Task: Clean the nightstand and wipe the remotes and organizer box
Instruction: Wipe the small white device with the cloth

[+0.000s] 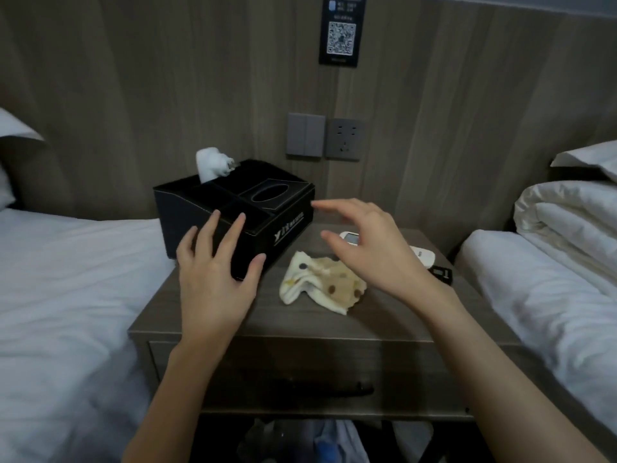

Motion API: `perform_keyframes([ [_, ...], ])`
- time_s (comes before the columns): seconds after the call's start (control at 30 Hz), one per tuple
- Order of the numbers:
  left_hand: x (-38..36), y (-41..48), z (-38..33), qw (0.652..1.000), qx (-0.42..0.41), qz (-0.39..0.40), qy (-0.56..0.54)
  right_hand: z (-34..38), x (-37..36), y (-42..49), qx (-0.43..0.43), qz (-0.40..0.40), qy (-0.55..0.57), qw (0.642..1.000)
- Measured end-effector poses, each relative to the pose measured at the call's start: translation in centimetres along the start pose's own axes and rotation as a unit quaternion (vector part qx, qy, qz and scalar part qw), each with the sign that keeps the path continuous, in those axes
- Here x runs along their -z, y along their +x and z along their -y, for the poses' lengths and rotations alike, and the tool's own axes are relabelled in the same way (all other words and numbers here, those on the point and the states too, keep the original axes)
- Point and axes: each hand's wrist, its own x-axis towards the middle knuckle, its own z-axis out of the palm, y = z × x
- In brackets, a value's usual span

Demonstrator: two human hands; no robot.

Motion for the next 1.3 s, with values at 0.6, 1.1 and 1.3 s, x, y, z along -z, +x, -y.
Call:
perform_keyframes([
  [0.6, 0.0, 1.6, 3.4, 0.993, 0.021, 0.006, -0.119, 5.7, -12.4, 17.9, -0.111, 0.007, 0.173, 0.979],
  [1.1, -0.1, 2.6, 3.6, 0.990, 0.013, -0.062, -0.128, 5.0, -14.0, 20.0, -0.135, -0.062, 0.227, 0.962],
  [1.3, 0.2, 2.6, 3.4, 0.990, 0.015, -0.051, -0.130, 5.5, -14.2, 20.2, -0.135, -0.110, 0.269, 0.947],
])
